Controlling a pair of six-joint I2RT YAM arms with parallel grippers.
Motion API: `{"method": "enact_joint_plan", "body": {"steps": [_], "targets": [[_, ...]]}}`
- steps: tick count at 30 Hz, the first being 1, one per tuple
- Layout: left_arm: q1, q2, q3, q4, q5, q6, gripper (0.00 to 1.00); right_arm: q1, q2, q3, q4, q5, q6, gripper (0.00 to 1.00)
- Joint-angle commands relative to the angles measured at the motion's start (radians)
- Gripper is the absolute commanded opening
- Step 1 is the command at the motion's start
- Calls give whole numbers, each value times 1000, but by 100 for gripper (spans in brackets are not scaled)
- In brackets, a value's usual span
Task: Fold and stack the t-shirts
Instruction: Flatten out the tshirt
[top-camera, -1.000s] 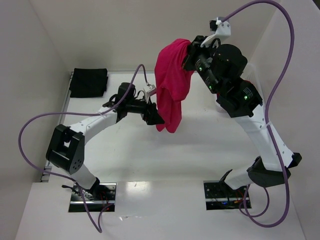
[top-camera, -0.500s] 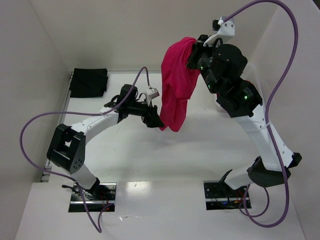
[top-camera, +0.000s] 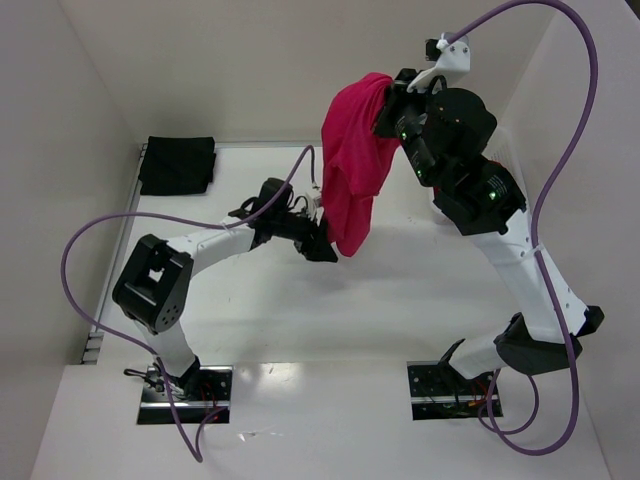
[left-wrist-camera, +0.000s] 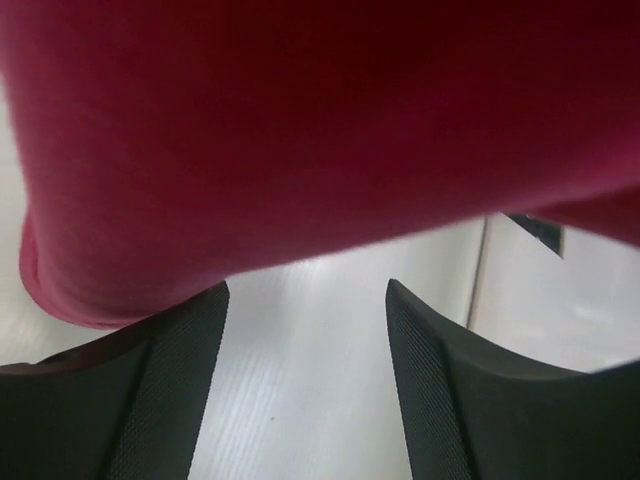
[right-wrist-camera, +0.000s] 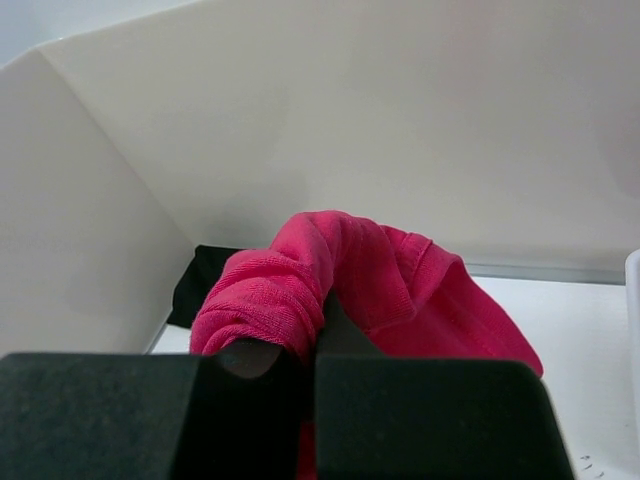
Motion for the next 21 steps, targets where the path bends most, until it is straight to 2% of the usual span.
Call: {"method": "enact_joint_plan", "body": {"steps": [1,4,9,12,16,21], "targets": [[1,21,32,109,-60,-28,73,5,-47,41,88,-8,0,0],[1,-12,3,138,-161,-55,78,5,-47,50,88,-8,0,0],[1,-33,-16,148,-245,-78,88,5,-56,50,88,-8,0,0],[11,-22,-16,137,-282,-78,88,5,-66,50,97,-17,0,0],[11,-22,-42,204,-317,-115,88,5,-75,50,97,-17,9,0],[21,2,-27,273,-214,-152,84,5,-84,50,97,-37,9,0]]}}
